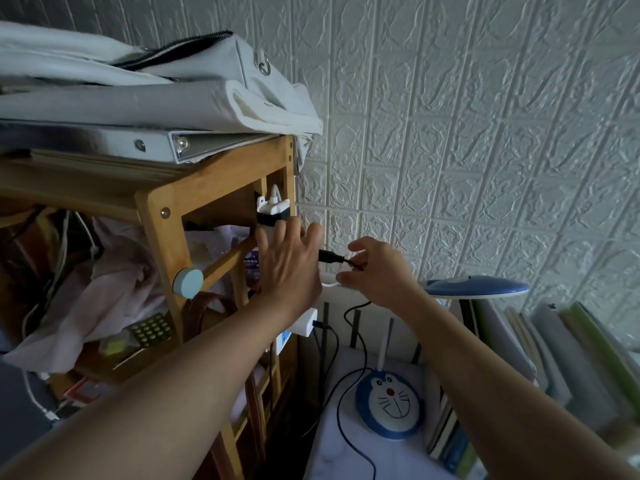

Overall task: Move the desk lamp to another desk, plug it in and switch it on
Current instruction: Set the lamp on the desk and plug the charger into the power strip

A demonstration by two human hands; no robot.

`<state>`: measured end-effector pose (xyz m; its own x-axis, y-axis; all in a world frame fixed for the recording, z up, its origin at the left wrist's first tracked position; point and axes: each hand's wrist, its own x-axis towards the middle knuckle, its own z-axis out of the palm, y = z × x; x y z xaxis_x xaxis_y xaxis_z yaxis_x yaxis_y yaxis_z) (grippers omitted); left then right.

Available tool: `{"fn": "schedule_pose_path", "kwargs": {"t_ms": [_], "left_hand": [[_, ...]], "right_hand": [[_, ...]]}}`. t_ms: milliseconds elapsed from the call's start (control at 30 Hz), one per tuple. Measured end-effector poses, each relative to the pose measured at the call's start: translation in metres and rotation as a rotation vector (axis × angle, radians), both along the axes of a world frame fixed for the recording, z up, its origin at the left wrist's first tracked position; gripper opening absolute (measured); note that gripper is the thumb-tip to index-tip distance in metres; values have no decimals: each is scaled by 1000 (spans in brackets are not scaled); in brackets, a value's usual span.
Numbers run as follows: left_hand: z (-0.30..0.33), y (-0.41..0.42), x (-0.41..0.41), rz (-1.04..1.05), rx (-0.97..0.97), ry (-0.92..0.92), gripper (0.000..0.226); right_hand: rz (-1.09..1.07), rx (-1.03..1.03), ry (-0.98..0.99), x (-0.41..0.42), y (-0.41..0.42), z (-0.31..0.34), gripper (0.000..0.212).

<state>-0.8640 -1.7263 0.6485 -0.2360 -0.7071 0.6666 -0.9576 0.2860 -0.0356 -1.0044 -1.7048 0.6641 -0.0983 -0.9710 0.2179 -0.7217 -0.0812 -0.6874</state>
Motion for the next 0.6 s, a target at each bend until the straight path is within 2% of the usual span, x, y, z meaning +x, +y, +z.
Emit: {"fn": "schedule_pose_path", "kwargs": {"t_ms": [100, 400, 467, 600], "left_hand": [[-1, 3, -4, 23, 36, -8, 49], [-25, 47, -37, -70, 93, -88, 80], [-33, 58, -41, -79, 110, -106, 81], [-52, 74, -42, -97, 96, -118, 66]], "right_hand": [[-2, 53, -3, -9, 6, -11, 73], [-39, 103, -89, -32, 31, -52, 76], [-22, 127, -89, -33, 35, -60, 75], [8, 149, -109, -35, 45, -76, 76]]}}
